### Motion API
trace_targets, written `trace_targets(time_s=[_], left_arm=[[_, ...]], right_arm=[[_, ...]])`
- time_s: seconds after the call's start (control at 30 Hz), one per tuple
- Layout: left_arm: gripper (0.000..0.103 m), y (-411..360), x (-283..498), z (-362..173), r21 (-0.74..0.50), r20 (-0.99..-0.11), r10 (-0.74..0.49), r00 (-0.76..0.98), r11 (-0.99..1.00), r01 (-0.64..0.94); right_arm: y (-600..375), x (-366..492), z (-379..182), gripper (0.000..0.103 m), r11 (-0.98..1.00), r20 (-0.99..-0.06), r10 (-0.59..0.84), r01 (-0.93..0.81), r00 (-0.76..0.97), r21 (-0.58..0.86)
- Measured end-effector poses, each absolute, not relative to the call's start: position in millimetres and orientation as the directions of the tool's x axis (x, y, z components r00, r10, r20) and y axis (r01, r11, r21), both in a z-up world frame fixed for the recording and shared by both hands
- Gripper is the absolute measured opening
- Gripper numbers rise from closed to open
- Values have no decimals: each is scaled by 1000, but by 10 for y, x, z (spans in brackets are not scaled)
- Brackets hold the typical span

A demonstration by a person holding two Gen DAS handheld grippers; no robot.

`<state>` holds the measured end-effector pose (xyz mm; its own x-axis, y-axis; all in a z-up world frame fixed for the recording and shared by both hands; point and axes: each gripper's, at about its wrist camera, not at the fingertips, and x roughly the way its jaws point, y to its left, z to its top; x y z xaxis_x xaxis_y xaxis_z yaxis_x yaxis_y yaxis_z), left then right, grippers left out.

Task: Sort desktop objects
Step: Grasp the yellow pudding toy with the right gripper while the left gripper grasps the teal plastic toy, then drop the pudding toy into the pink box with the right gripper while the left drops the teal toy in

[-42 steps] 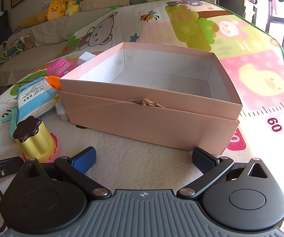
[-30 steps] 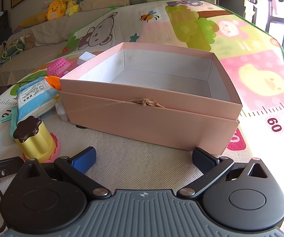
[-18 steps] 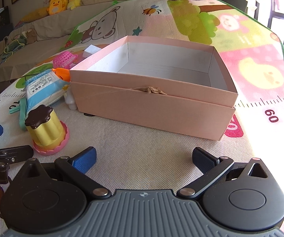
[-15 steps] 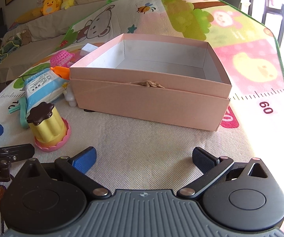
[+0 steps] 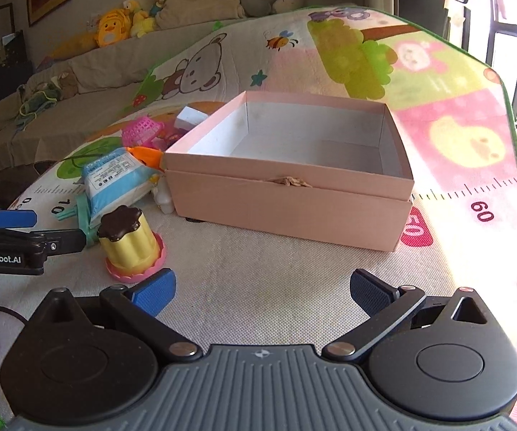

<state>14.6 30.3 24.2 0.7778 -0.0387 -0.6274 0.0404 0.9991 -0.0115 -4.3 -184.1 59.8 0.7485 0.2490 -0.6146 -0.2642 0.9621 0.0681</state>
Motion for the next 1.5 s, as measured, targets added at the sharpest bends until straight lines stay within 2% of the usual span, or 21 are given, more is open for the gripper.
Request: trace_targets(time_s=[0.27, 0.4, 0.43, 0.47, 0.57, 0.6, 0.63, 0.73, 0.93, 1.2, 1.23, 1.27, 1.3, 1.33, 1.37, 1.47, 1.5], left_arm=[[103, 453, 181, 264, 24, -634, 27, 773, 1000, -15], [103, 519, 236, 253, 31, -648, 61, 759, 998, -54], [103, 529, 247, 253, 32, -650, 66, 757, 998, -59], [103, 538, 261, 253, 37, -653, 73, 754, 997, -64], [103, 550, 280, 256, 51, -658, 89, 748, 996, -73], [103, 558, 279, 259, 55, -658, 92, 748, 996, -74], [103, 561, 274, 262, 57, -657, 94, 748, 996, -75], [103, 575, 251, 270, 38, -649, 66, 758, 998, -53], [103, 381, 256, 171, 19, -650, -89, 755, 991, 133], [103, 146, 542, 43, 90, -665, -71, 744, 981, 174], [103, 128, 556, 49, 105, -664, -61, 745, 979, 174], [101, 114, 560, 52, 114, -665, -56, 745, 978, 174], [93, 113, 552, 57, 109, -670, -65, 740, 977, 185], [87, 121, 535, 71, 88, -673, -89, 734, 976, 199], [81, 126, 515, 85, 78, -676, -97, 731, 976, 202], [76, 99, 397, 120, 100, -673, -78, 736, 976, 195], [75, 89, 325, 134, 104, -672, -79, 736, 974, 199]], right_arm=[[-1633, -1, 677, 103, 914, -607, 386, -379, 694, 147], [-1292, 46, 664, 101, 881, -588, 417, -468, 693, 73], [-1201, 73, 636, 92, 873, -592, 417, -484, 690, 50], [-1138, 106, 607, 87, 866, -601, 422, -498, 679, 46], [-1006, 223, 491, 64, 842, -629, 462, -532, 626, 89], [-993, 241, 469, 49, 842, -634, 461, -532, 620, 92], [-1001, 244, 463, 42, 844, -632, 459, -529, 624, 91], [-1174, 217, 493, 39, 870, -621, 434, -483, 653, 100], [-1694, 61, 536, 39, 935, -629, 300, -351, 717, 47], [-1967, -113, 550, 40, 947, -625, 267, -321, 733, 29], [-1964, -106, 550, 42, 946, -623, 270, -323, 735, 29], [-1951, -91, 553, 46, 946, -618, 273, -324, 737, 31], [-1947, -77, 553, 56, 946, -611, 274, -321, 743, 33], [-1931, -51, 553, 61, 947, -605, 274, -320, 748, 34], [-1915, -19, 547, 61, 946, -607, 274, -321, 746, 32], [-1871, 51, 526, 60, 948, -628, 258, -318, 734, 17], [-1865, 48, 529, 49, 946, -636, 258, -324, 727, 14]])
